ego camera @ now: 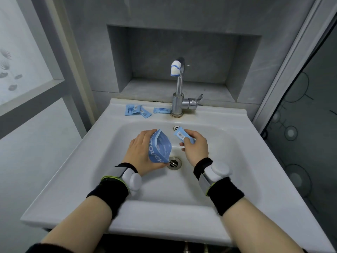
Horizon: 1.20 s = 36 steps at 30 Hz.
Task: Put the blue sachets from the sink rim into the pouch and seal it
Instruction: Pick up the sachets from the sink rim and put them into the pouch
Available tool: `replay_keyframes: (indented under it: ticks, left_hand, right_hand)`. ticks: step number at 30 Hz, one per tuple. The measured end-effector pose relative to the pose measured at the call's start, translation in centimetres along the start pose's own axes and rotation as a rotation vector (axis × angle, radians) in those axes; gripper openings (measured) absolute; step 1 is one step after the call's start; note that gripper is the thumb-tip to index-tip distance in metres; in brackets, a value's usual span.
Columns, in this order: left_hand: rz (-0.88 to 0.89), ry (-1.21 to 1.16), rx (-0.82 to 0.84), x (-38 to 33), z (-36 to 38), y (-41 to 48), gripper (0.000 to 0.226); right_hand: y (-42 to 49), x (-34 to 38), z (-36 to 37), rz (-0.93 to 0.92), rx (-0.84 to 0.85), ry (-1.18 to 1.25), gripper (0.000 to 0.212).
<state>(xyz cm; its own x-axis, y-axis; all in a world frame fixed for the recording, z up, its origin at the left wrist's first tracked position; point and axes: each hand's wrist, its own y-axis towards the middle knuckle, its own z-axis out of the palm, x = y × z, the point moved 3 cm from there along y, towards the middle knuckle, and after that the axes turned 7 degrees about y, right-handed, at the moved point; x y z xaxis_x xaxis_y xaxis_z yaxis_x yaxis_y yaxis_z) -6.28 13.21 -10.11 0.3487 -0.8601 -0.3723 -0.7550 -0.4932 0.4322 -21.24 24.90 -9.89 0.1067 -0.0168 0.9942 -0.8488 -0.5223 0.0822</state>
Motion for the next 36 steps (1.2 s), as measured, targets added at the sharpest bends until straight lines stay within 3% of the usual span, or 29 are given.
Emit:
replay_keyframes:
  ticks: [21, 36]
  left_hand:
    - [-0.047, -0.013, 0.001, 0.1, -0.3, 0.1, 0.109]
    - [0.098, 0.209, 0.019, -0.8, -0.2, 0.2, 0.106]
  right_hand:
    - [-1.2, 2.3, 0.5, -0.192, 0.006, 0.088, 0.025]
    - [-2.3, 2.6, 1.6, -0.247, 0.264, -0.145, 0.021]
